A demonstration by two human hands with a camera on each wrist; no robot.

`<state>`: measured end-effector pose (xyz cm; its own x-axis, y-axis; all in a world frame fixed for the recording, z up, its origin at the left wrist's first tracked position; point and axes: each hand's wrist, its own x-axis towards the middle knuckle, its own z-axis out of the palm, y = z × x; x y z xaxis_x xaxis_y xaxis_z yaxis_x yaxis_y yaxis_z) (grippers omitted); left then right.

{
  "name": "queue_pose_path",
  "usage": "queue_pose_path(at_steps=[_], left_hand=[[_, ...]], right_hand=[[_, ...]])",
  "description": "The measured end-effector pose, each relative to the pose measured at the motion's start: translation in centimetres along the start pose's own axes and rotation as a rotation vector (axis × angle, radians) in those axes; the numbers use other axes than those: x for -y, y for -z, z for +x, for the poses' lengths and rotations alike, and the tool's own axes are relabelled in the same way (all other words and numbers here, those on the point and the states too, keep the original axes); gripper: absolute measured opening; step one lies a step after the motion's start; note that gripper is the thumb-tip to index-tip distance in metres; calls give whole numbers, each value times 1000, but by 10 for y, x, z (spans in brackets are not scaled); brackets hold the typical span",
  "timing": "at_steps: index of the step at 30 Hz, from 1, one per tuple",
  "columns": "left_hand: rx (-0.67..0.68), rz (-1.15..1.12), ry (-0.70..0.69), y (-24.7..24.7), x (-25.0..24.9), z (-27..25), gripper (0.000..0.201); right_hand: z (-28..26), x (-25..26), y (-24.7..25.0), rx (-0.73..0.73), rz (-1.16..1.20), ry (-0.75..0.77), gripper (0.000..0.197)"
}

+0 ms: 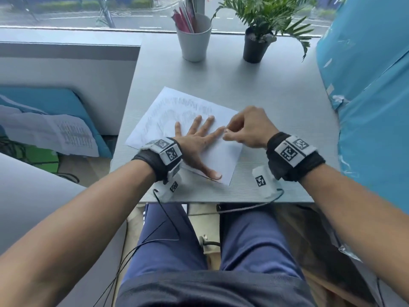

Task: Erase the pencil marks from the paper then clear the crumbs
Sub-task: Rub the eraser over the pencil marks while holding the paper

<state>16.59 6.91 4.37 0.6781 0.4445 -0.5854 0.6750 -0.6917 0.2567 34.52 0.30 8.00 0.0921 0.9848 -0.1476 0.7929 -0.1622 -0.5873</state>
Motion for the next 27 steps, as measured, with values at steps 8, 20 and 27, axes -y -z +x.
queue_pose_path(at_steps=[8, 20, 27], left_hand=[[-43, 15, 17, -3, -1, 4, 149], [-30, -8, -27, -1, 4, 2, 143], [-164, -109, -37, 12, 29, 1, 134]], right_hand=[[6, -3, -10, 43, -79, 8, 7], [24, -23, 8, -38, -84, -97, 16], [34, -15, 5, -10, -226, -36, 6]])
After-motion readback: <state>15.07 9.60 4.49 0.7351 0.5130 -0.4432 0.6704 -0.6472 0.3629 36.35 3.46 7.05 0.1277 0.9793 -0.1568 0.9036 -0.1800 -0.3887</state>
